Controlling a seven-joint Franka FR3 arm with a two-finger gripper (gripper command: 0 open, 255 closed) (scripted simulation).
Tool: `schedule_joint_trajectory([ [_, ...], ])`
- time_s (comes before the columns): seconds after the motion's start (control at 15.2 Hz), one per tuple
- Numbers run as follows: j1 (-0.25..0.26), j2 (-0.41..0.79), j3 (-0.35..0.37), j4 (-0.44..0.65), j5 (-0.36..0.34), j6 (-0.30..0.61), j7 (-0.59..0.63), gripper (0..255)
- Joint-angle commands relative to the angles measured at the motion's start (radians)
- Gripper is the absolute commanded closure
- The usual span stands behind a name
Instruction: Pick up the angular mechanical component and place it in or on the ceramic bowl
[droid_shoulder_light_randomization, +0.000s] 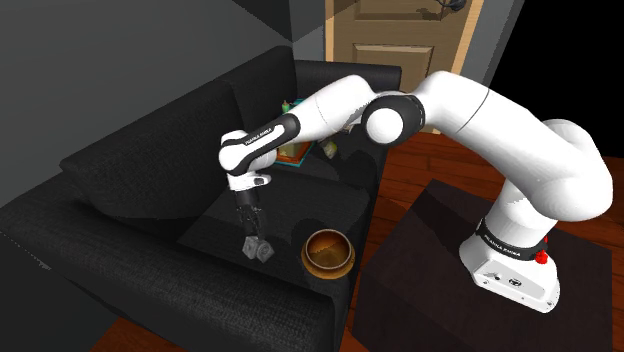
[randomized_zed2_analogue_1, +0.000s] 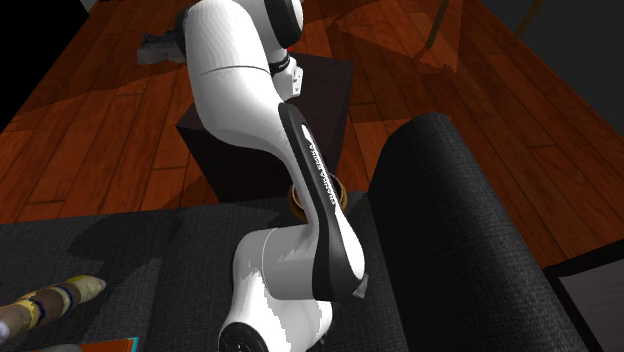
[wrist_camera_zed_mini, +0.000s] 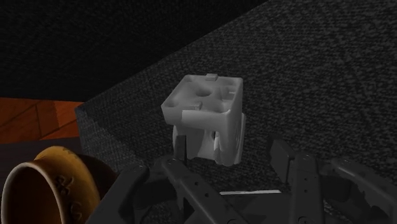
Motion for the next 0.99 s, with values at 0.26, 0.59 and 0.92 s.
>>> schedule_joint_trajectory([
  [0.26,-0.002,-0.021,-0.003,-0.030,0.000,-0.002,0.005,255],
  [0.59,-0.010,-0.076,0.002,-0.064,0.005,-0.021,0.015,255],
  [0.92,-0.002,-0.426,-0.012,-0.724,0.059,0.619,0.105,0],
])
